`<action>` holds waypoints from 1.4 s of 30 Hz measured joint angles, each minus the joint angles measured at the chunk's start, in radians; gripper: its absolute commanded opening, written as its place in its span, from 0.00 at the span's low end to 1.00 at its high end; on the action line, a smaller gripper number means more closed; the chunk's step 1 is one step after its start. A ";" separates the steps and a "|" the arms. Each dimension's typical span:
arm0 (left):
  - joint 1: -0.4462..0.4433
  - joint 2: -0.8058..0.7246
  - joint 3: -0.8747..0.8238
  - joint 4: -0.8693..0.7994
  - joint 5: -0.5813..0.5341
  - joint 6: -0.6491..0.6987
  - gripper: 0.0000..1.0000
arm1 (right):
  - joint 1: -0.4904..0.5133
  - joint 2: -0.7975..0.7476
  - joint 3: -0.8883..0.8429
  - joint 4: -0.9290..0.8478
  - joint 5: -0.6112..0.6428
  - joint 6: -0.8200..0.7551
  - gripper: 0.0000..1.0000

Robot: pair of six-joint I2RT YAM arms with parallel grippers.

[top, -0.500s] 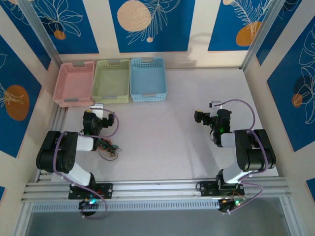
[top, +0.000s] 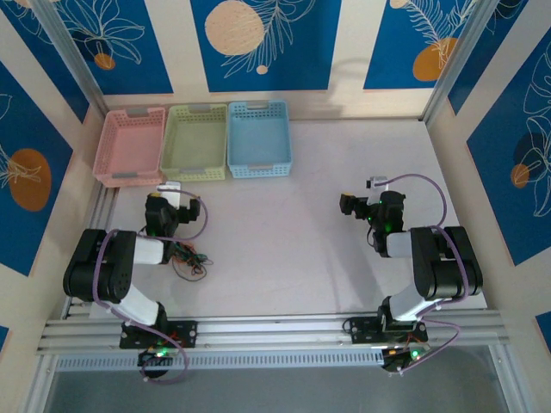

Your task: Untangle the cables

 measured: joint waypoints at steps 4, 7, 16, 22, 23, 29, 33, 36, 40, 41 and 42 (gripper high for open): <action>0.000 0.000 0.000 0.000 0.000 0.000 1.00 | 0.000 0.000 0.000 0.000 0.000 0.000 0.99; 0.000 0.000 0.000 0.000 0.000 0.000 1.00 | 0.000 0.000 0.000 0.000 0.000 0.000 0.99; 0.000 0.000 0.000 0.000 0.000 0.000 1.00 | 0.000 0.000 0.000 0.000 0.000 0.000 0.99; 0.000 0.000 0.000 0.000 0.000 0.000 1.00 | 0.000 0.000 0.000 0.000 0.000 0.000 0.99; 0.000 0.000 0.000 0.000 0.000 0.000 1.00 | 0.000 0.000 0.000 0.000 0.000 0.000 0.99; 0.000 0.000 0.000 0.000 0.000 0.000 1.00 | -0.001 0.000 0.000 0.000 -0.004 0.000 0.99; 0.000 0.000 0.000 0.002 0.000 0.000 1.00 | -0.001 0.000 0.001 0.000 -0.004 0.000 0.99; -0.002 -0.003 -0.029 0.045 -0.032 -0.009 1.00 | 0.000 -0.002 0.005 -0.010 -0.002 -0.001 0.99; -0.018 -0.110 -0.099 0.024 -0.120 -0.024 1.00 | 0.052 -0.079 0.026 -0.103 0.066 -0.023 0.99; -0.032 -0.165 -0.106 -0.003 -0.145 -0.024 1.00 | 0.074 -0.114 0.031 -0.125 0.087 -0.034 0.99; -0.050 -0.240 -0.106 -0.038 -0.171 -0.028 1.00 | 0.102 -0.159 0.035 -0.142 0.110 -0.045 0.99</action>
